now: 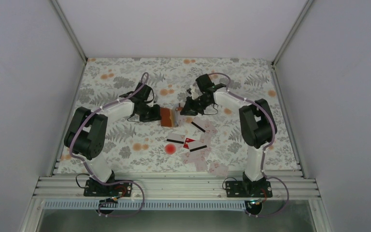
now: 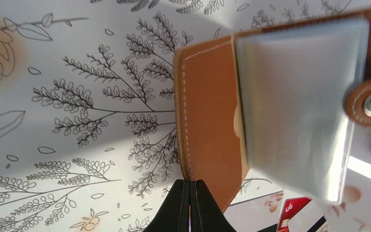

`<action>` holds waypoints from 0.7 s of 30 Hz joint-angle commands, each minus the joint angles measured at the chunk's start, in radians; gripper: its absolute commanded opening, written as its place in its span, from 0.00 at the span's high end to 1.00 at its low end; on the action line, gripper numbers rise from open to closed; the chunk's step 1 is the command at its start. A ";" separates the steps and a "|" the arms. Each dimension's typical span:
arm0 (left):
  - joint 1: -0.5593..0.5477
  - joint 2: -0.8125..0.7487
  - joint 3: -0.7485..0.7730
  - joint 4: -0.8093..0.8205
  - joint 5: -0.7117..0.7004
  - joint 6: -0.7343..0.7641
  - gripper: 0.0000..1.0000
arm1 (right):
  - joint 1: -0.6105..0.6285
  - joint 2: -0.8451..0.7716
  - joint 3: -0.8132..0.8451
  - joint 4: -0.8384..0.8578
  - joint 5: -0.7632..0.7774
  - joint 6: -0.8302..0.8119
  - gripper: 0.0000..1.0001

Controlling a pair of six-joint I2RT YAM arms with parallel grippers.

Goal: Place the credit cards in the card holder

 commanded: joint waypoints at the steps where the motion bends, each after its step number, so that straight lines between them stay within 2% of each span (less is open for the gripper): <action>1: -0.019 -0.013 -0.031 -0.004 0.040 0.039 0.98 | 0.007 0.066 0.089 0.050 0.028 -0.018 0.96; 7: -0.019 -0.008 -0.073 0.021 0.057 0.047 0.98 | 0.006 0.092 0.057 0.105 -0.024 -0.028 0.96; 11: -0.025 -0.003 -0.065 0.016 0.047 0.057 0.98 | 0.007 0.091 0.003 0.128 0.002 -0.044 0.96; 17: -0.033 -0.034 0.038 -0.064 -0.004 0.073 0.96 | 0.007 0.098 -0.045 0.140 0.027 -0.064 0.96; 21: -0.036 -0.075 0.135 -0.104 0.006 0.058 0.87 | 0.007 0.097 -0.048 0.143 0.032 -0.073 0.96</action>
